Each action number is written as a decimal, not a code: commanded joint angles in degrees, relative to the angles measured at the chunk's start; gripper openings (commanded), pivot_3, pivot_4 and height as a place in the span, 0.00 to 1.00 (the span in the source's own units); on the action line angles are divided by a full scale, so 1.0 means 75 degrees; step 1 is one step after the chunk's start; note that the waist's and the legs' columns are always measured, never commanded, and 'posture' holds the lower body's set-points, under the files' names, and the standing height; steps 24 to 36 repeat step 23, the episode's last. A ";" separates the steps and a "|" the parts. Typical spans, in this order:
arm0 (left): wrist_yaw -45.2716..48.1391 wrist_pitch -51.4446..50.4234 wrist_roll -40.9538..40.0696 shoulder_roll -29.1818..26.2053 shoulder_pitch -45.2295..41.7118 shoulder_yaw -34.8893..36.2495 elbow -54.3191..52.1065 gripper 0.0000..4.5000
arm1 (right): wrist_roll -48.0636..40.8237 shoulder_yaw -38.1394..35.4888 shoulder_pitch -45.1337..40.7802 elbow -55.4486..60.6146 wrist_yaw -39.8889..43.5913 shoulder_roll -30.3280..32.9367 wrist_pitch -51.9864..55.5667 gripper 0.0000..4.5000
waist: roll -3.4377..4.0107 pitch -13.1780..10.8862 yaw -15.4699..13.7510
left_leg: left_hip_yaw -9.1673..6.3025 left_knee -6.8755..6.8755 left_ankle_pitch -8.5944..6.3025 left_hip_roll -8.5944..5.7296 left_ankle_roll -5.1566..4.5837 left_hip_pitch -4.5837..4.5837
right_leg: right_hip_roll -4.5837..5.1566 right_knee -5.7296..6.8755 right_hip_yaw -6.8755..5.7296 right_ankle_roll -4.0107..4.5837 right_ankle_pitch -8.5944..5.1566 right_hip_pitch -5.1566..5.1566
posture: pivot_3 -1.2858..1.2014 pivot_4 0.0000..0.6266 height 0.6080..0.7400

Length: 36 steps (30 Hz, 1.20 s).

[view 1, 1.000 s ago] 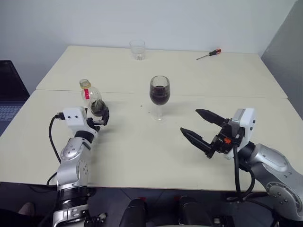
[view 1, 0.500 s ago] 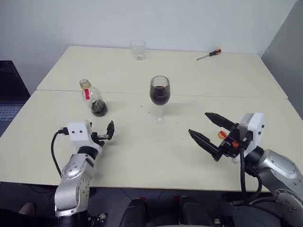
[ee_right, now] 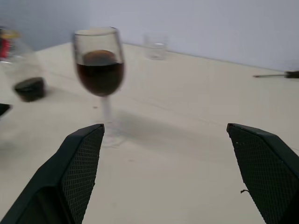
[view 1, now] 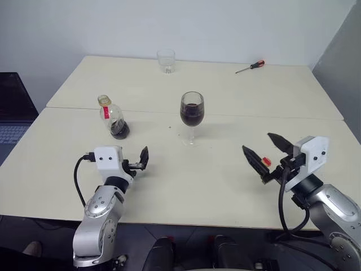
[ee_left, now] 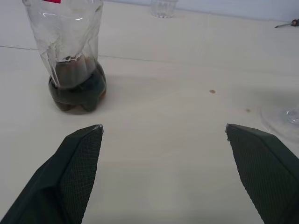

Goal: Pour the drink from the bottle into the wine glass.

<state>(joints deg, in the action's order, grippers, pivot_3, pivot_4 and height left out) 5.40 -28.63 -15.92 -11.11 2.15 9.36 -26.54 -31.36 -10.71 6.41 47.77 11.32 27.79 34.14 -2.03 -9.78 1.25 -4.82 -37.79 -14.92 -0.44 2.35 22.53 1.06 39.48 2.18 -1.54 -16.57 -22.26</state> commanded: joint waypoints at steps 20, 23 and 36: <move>0.0058 0.0469 0.0342 0.0100 -0.0265 -0.0244 0.0238 0.99 | 0.1982 0.0308 0.0322 -0.0226 -0.1537 -0.1597 0.0068 1.00 | 0.0025 0.0006 0.0002 | 0.0001 0.0009 -0.0001 0.0000 0.0002 -0.0001 | 0.0001 -0.0011 0.0002 0.0000 0.0000 0.0000 | 0.52 0.24 1.00; 0.0070 0.0517 0.0313 0.0118 -0.0289 -0.0228 0.0346 0.99 | 0.2100 0.0335 0.0291 -0.0247 -0.1530 -0.1666 0.0064 1.00 | 0.0027 0.0005 0.0003 | 0.0001 0.0010 -0.0001 0.0001 0.0002 -0.0001 | 0.0001 -0.0011 0.0003 0.0000 0.0000 0.0000 | 0.52 0.24 1.00; 0.0070 0.0517 0.0313 0.0118 -0.0289 -0.0228 0.0346 0.99 | 0.2100 0.0335 0.0291 -0.0247 -0.1530 -0.1666 0.0064 1.00 | 0.0027 0.0005 0.0003 | 0.0001 0.0010 -0.0001 0.0001 0.0002 -0.0001 | 0.0001 -0.0011 0.0003 0.0000 0.0000 0.0000 | 0.52 0.24 1.00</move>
